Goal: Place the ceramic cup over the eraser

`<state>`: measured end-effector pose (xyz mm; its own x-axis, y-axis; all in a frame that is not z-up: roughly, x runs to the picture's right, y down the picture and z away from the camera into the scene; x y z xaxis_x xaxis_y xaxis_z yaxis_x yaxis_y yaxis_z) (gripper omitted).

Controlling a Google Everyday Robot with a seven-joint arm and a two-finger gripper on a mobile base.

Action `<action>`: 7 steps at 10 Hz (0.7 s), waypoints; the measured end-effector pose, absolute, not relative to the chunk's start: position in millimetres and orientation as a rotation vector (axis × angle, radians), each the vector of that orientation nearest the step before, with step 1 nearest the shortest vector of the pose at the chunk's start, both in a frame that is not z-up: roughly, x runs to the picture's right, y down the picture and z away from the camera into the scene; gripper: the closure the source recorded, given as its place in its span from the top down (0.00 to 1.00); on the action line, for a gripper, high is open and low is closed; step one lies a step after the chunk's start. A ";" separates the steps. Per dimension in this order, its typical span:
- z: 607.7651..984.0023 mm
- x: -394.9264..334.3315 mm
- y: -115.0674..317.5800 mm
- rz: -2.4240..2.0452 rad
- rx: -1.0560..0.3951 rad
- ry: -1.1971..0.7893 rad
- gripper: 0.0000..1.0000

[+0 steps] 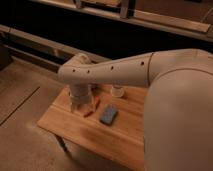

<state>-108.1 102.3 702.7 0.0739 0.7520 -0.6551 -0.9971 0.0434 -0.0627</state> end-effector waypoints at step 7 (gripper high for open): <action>706.0 -110.5 62.7 1.635 -0.591 0.463 0.65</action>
<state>-110.5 62.7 706.0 -0.0939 0.7814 -0.6170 -0.9888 -0.1452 -0.0334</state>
